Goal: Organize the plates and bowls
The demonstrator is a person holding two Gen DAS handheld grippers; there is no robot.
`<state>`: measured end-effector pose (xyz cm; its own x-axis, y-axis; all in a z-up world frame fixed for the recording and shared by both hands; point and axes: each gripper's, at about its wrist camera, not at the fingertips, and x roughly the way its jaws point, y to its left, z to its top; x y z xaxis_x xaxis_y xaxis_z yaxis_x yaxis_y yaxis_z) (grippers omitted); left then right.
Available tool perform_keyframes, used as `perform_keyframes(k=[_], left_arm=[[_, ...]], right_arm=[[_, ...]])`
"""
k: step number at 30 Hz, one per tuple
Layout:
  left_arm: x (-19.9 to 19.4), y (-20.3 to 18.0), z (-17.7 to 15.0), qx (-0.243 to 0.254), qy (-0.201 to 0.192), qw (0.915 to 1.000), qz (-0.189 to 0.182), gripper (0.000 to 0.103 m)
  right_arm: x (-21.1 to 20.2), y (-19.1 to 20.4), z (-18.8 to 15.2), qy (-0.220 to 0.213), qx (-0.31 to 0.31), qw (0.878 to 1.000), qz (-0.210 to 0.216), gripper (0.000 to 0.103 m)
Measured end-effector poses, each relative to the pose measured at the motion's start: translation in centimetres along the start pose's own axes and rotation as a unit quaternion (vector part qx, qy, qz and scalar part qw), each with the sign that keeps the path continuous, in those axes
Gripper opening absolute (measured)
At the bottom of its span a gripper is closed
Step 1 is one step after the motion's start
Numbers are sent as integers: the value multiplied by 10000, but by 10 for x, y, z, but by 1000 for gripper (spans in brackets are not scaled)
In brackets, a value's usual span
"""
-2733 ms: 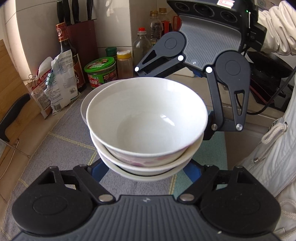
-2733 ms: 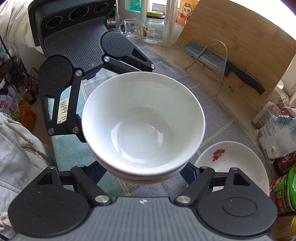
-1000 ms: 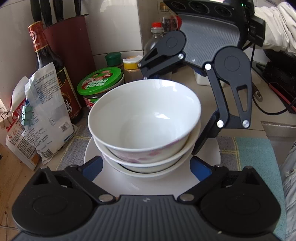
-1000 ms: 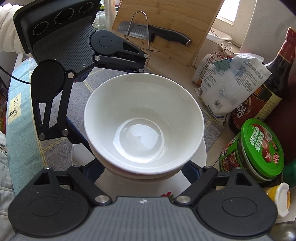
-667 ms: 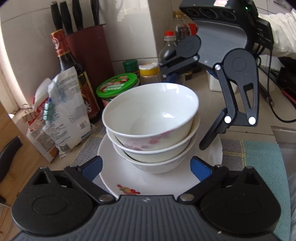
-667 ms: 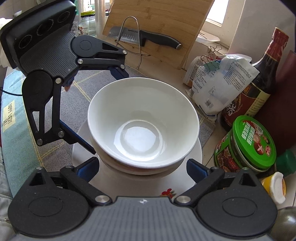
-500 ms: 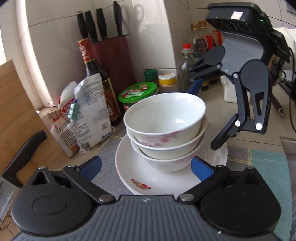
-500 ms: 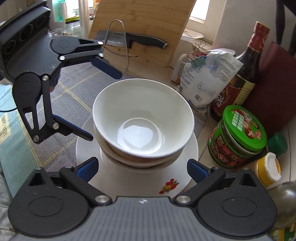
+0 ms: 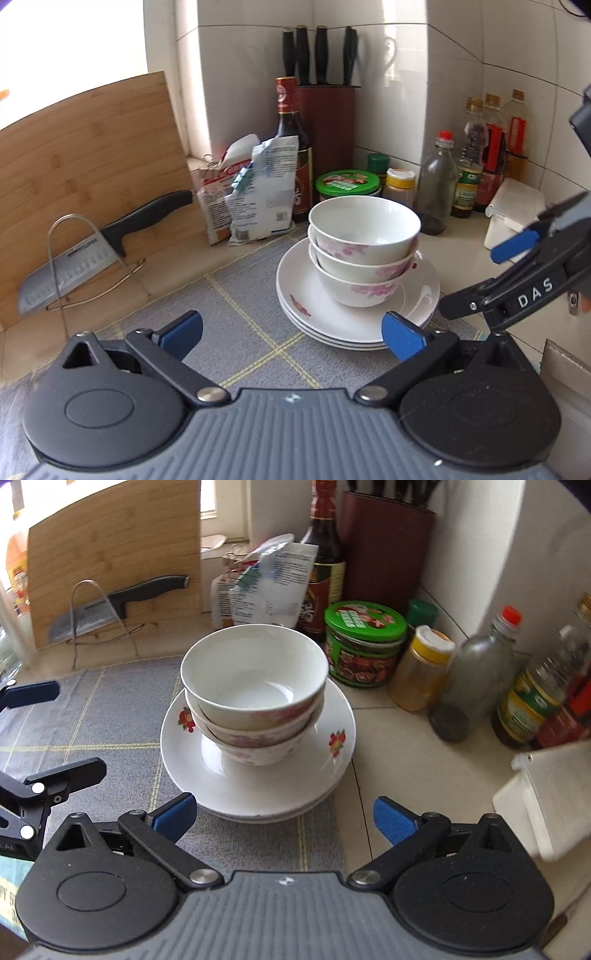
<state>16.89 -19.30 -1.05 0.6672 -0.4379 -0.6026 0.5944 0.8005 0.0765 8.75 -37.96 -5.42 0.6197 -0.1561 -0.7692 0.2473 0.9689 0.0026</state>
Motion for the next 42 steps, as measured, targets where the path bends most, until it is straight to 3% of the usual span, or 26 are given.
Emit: perform_keyframes(k=[4, 10, 16, 42], left_arm=[[-15, -1, 5, -318, 276, 9980, 462, 102], [-33, -1, 9, -382, 281, 9969, 632, 102], [-41, -4, 12, -490, 306, 9960, 679, 102], [-40, -1, 13, -689, 336, 9953, 599, 102]], right_arm=[[-20, 9, -15, -115, 553, 9983, -150, 103], [-44, 15, -21, -319, 844, 9957, -209, 103], [-54, 15, -21, -481, 938, 9941, -254, 103], [-56, 20, -20, -472, 1010, 9935, -240, 103]])
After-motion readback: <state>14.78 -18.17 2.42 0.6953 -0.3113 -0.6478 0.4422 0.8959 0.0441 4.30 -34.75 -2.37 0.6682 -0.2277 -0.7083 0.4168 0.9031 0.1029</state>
